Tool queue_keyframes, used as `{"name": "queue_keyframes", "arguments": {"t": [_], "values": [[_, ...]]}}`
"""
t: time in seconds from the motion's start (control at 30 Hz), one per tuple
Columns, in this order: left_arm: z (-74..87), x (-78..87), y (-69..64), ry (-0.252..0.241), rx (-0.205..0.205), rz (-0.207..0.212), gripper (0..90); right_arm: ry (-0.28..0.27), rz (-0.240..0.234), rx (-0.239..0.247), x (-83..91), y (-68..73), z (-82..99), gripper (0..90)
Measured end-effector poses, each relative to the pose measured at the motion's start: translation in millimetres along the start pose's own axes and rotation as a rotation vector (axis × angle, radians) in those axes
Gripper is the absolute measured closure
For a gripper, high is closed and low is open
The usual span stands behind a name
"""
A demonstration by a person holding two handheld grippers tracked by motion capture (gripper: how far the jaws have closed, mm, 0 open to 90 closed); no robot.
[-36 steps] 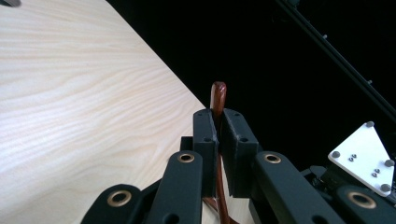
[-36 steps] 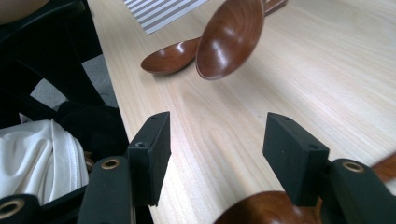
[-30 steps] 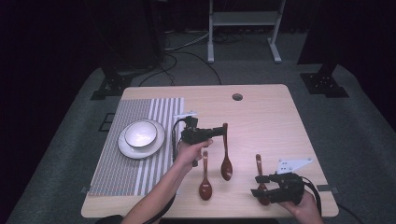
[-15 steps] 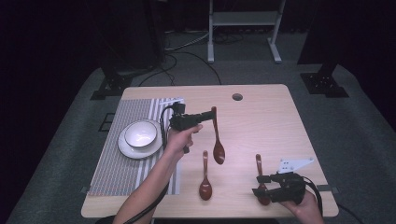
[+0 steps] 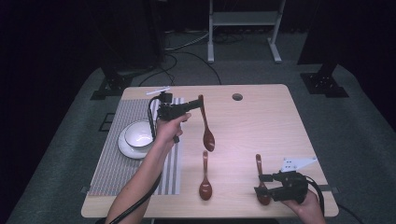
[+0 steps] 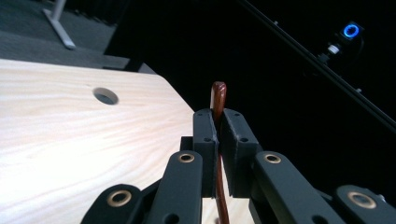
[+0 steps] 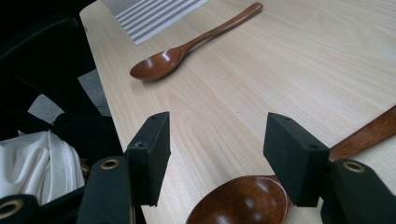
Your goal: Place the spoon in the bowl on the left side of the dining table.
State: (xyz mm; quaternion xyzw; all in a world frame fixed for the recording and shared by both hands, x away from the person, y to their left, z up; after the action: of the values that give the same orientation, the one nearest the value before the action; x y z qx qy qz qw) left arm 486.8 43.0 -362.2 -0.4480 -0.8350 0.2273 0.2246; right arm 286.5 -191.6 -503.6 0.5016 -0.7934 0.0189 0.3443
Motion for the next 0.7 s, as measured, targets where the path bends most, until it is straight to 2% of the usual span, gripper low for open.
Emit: {"name": "queue_keyframes", "arguments": {"t": [0.27, 0.37, 0.7], "values": [[-17.0, 16.4, 12.4, -0.038, 0.007, -0.044, 84.6, -0.005, 0.000, -0.013, 1.1, -1.9, 0.3, 40.0], [-20.3, 21.7, 16.2, -0.043, -0.005, -0.066, 84.6, -0.004, 0.000, -0.012, 0.6, -1.6, 0.4, 40.0], [-32.2, 36.9, 27.6, -0.081, 0.019, -0.091, 84.6, -0.008, 0.005, -0.017, 1.7, -3.2, 0.2, 40.0]]}}
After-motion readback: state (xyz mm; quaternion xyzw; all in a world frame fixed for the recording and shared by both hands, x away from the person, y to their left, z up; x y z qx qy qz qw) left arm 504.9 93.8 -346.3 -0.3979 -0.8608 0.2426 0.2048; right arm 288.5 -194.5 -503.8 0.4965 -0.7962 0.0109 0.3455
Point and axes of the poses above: each handheld gripper's, and its own axes: x roughly backward along the jaws, z roughly out of its underside, y roughly to its left, the point moved 10 cm from there along -x, roughly forward along the jaws
